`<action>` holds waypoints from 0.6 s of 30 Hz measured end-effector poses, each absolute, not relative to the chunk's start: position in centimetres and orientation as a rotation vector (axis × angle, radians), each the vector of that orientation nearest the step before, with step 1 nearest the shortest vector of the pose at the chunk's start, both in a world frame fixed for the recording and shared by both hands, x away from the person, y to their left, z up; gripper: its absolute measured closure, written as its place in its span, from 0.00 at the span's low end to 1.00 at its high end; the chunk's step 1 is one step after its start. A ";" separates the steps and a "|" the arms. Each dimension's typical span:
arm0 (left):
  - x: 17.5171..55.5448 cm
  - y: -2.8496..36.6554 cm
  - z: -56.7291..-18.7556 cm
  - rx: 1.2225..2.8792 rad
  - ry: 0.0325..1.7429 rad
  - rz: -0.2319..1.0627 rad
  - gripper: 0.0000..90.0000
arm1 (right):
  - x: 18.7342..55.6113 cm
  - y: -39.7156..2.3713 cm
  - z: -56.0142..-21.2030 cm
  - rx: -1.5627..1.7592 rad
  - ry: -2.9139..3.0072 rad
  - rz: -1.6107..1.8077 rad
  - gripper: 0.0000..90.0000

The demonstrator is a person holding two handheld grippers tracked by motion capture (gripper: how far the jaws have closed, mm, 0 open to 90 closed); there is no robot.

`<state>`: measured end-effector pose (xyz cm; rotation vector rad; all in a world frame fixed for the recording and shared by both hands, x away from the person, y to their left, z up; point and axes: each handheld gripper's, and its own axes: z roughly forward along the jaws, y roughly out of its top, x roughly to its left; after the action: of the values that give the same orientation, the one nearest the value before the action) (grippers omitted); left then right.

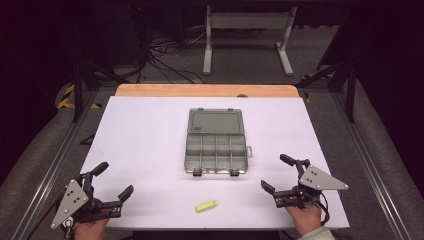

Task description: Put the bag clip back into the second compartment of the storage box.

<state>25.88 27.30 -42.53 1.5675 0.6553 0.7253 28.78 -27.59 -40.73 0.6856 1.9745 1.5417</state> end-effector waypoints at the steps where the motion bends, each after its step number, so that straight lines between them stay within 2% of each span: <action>1: 25.9 27.3 -42.5 1.565 0.655 0.725 0.02 | 28.8 -27.6 -40.7 0.685 1.980 1.536 0.03; 11: 26.0 27.1 -42.6 1.569 0.655 0.727 0.02 | 28.8 -26.9 -40.4 0.670 2.008 1.555 0.03; 18: 26.1 27.0 -42.5 1.574 0.645 0.722 0.02 | 29.0 -24.6 -39.3 0.610 2.069 1.561 0.03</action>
<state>26.13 26.96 -42.52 1.5744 0.6445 0.7223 28.99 -24.56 -39.30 0.6095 2.0689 1.5607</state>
